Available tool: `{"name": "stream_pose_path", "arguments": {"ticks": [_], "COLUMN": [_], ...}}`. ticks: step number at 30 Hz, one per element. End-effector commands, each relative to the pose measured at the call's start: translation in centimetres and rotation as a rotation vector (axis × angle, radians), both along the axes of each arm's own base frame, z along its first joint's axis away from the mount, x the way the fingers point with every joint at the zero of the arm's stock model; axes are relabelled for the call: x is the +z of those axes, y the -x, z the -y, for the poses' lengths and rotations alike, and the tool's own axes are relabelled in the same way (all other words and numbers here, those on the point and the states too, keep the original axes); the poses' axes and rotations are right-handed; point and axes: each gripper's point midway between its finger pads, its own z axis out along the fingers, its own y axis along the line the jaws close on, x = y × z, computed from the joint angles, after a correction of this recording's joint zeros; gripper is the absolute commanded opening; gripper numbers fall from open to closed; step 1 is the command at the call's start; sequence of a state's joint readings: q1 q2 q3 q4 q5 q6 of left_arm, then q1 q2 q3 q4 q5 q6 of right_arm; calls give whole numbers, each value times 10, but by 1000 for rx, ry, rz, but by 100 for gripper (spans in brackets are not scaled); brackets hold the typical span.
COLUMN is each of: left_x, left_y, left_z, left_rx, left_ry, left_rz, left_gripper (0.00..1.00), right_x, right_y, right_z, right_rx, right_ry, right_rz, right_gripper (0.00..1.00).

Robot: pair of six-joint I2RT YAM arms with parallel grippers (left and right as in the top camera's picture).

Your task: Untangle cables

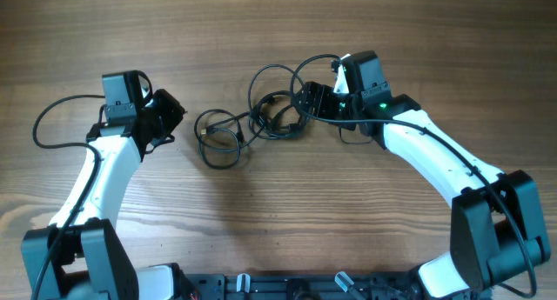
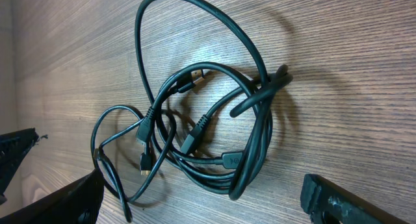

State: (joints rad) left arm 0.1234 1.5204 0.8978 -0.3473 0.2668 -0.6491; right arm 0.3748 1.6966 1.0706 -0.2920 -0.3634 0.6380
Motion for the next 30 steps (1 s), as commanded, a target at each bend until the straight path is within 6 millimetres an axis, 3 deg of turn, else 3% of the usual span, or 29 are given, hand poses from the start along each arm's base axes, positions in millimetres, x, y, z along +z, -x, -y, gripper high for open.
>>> {"name": "stream_pose_path", "arguments": {"ticks": [1,10,15,17,19,21,22,24,26,30], "left_x": [-2,1,4,4,5,6,6,7,7,4], "left_y": [1,-1,-2,-2,-3,-4,-4,-5,-5,-4], "left_z": [1,7,15,15,18,22,24,27,27,21], "left_rx": [-14,-37,-64,-65,-73,-85,-90,-98,-97,-74], "left_ry": [-14,17,54,55,56,55,55,54,49,19], "left_rz": [-3,13,25,26,33,40,42,46,46,31], "left_gripper": [4,4,6,6,8,14,19,28,30,30], "right_x": [7,7,14,10,15,22,22,20,13,-6], "right_y": [-5,-5,-18,-7,9,17,22,32,41,59], "right_z": [1,1,2,-3,-20,-37,-44,-58,-71,-98], "right_rx": [-3,-5,-30,-59,11,119,137,179,193,193], "right_ry": [1,2,5,-47,-143,-173,-172,-161,-116,-62], "right_rz": [24,25,84,-8,-74,-35,-37,-35,-27,-54], "right_gripper": [100,100,100,100,99,79,76,72,66,66]}}
